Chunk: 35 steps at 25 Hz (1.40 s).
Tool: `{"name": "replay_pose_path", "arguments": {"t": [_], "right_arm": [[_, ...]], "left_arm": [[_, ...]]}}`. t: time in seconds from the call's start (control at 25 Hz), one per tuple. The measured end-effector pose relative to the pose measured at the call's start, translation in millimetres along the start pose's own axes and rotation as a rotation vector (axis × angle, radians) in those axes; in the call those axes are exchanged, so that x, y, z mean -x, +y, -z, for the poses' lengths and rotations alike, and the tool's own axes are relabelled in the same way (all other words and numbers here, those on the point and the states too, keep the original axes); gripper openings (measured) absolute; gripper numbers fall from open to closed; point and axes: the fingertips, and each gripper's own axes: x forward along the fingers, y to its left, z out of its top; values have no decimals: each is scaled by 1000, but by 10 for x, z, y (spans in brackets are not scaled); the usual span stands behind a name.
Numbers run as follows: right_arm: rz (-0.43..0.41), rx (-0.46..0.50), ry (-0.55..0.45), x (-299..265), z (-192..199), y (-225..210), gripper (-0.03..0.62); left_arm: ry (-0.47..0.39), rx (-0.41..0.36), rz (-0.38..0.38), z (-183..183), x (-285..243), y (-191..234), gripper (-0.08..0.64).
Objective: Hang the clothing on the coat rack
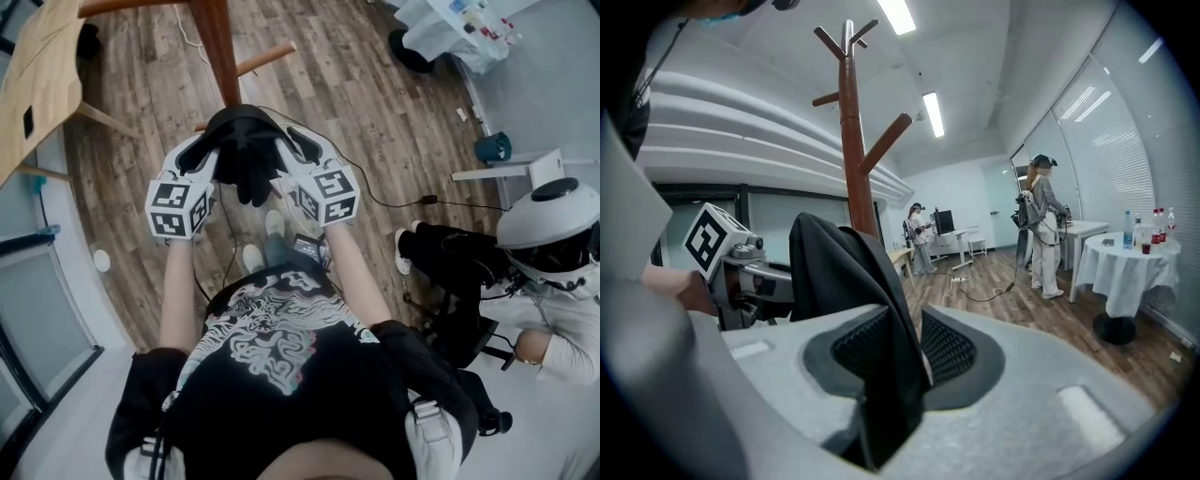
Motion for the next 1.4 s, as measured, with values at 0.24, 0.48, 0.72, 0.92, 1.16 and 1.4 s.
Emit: {"name": "replay_pose_path", "arguments": {"t": [0.24, 0.48, 0.72, 0.92, 1.16, 1.4], "right_arm": [[7, 3, -9, 61, -39, 48, 103], [12, 6, -26, 187, -48, 135, 103], [19, 6, -42, 319, -59, 223, 103], [9, 5, -66, 445, -89, 375, 103], [-2, -3, -109, 619, -174, 596, 100], [66, 98, -123, 876, -184, 792, -2]], "left_arm": [[6, 11, 13, 4, 75, -27, 101], [4, 21, 23, 57, 197, -91, 121], [-7, 29, 25, 93, 341, -140, 121], [-26, 39, 26, 122, 513, -156, 121], [-82, 74, 38, 116, 769, -193, 120], [-140, 23, 45, 121, 1080, -327, -11]]}}
